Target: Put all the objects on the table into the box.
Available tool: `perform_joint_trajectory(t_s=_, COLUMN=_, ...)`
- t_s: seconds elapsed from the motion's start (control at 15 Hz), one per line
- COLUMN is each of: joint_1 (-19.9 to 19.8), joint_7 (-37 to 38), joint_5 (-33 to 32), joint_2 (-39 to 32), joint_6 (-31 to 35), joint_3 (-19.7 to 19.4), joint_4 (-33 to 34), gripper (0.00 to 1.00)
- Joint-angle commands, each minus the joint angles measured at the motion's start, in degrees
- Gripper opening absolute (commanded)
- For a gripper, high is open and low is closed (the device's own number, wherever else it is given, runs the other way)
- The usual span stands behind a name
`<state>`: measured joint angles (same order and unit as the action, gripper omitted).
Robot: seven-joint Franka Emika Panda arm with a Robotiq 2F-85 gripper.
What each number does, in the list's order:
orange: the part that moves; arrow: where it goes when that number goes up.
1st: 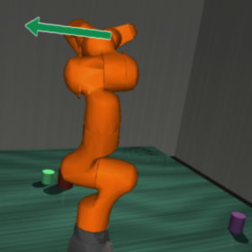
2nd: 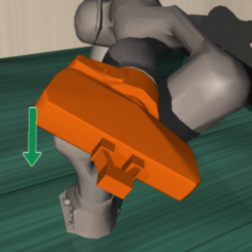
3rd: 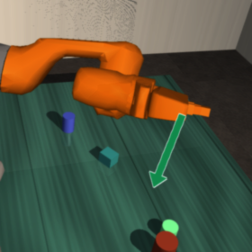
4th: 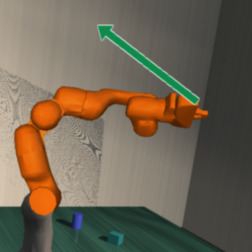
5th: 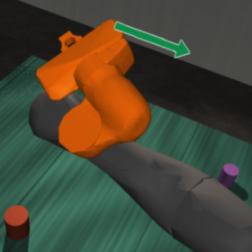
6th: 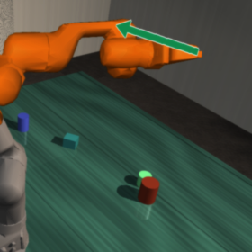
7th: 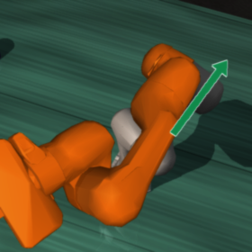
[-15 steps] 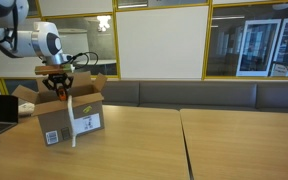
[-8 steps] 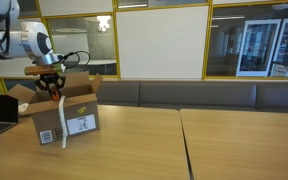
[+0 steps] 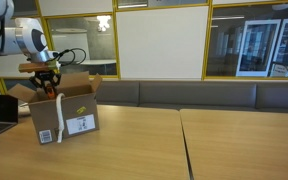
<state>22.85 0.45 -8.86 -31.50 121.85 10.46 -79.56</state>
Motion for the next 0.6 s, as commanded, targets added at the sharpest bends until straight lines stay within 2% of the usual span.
perform_joint_trajectory(t_s=0.0, joint_1=-0.10, joint_7=-0.95, joint_5=0.27, joint_2=-2.67, joint_6=-0.20, joint_3=0.46, joint_4=3.42, gripper=0.15)
perform_joint_trajectory(t_s=0.53, joint_1=1.41, joint_7=-0.24, joint_5=0.04, joint_2=-10.33, joint_6=-2.21, joint_3=-0.11, joint_4=13.50, gripper=0.15)
